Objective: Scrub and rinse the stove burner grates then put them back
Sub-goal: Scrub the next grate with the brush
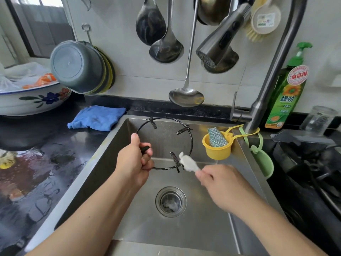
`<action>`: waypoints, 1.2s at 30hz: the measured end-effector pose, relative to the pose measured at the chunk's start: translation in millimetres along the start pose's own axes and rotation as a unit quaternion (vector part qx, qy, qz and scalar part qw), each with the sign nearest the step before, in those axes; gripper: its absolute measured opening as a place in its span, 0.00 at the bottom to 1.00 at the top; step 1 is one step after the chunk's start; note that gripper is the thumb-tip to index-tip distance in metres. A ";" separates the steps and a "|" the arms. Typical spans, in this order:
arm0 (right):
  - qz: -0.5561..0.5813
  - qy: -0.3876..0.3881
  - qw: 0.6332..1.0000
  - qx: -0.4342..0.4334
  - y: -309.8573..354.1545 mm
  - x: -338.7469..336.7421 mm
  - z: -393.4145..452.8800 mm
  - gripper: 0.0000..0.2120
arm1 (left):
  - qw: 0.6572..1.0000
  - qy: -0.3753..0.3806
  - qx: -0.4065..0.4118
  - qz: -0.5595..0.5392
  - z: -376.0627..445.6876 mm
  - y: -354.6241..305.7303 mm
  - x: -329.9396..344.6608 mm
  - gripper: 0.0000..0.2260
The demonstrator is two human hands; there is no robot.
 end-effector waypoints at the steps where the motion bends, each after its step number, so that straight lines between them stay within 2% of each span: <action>1: -0.001 0.014 1.000 -0.006 1.5 4.2 -1.5 0.21 | 1.000 0.002 0.000 0.003 0.5 -0.6 -0.6 0.21; 3: -0.013 -0.003 0.999 0.030 -10.9 -3.6 7.3 0.21 | 1.000 0.010 -0.014 0.017 0.1 2.1 1.7 0.21; 5: -0.008 -0.051 0.995 0.085 -29.3 -21.6 18.8 0.22 | 0.998 0.032 -0.043 0.033 -2.8 9.5 6.9 0.21; 7: -0.002 -0.074 0.993 0.093 -34.2 -29.6 20.4 0.23 | 0.997 0.045 -0.051 0.046 -3.7 12.0 9.5 0.20; 12: -0.018 0.085 0.996 0.015 -16.8 6.8 2.6 0.21 | 0.997 0.025 -0.021 0.071 6.2 1.8 -0.9 0.21; 13: -0.021 0.086 0.996 0.016 -19.2 5.0 3.8 0.20 | 0.997 0.027 -0.026 0.074 6.2 3.3 -1.0 0.21; 16: -0.037 0.002 0.997 0.067 -37.7 -13.8 18.0 0.21 | 0.993 0.052 -0.051 0.097 1.7 12.8 6.1 0.21; 18: -0.039 -0.022 0.995 0.086 -46.1 -18.0 22.2 0.22 | 0.991 0.055 -0.053 0.110 -0.4 16.6 9.5 0.21; 20: -0.026 0.015 0.997 0.064 -39.3 -8.2 19.2 0.21 | 0.993 0.041 -0.030 0.102 2.3 11.0 6.5 0.21; 23: 0.002 0.109 0.994 -0.018 -7.7 17.1 1.5 0.19 | 0.998 0.010 -0.012 0.066 8.0 1.0 -3.9 0.21; 24: -0.002 0.115 0.993 -0.030 -3.5 19.0 0.0 0.19 | 0.998 0.009 -0.014 0.063 9.0 0.2 -5.5 0.21; 29: -0.017 -0.023 0.992 0.125 -49.8 -23.2 22.2 0.21 | 0.992 0.068 -0.071 0.080 -3.0 17.6 13.3 0.21; 31: -0.052 0.039 0.993 0.102 -39.1 -4.1 21.3 0.20 | 0.991 0.087 -0.071 0.074 -7.4 18.8 21.1 0.21; 33: -0.084 0.126 0.987 0.061 -21.1 30.3 12.7 0.19 | 0.994 0.072 -0.047 0.066 -4.6 12.5 17.8 0.21; 34: -0.080 0.134 0.986 0.064 -19.9 33.0 11.2 0.18 | 0.996 0.051 -0.035 0.067 -0.5 7.7 12.2 0.21; 36: -0.055 0.095 0.988 0.111 -35.1 13.6 16.4 0.17 | 0.997 0.009 -0.019 0.073 7.8 0.2 -2.6 0.21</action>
Point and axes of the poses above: each hand's wrist, its own z-axis towards the middle knuckle, its own x-axis out of the palm, y = z × x, the point moved 8 cm from there along z, towards the middle knuckle, and after that the axes turned 11 degrees about -z, right-handed, at the moved point
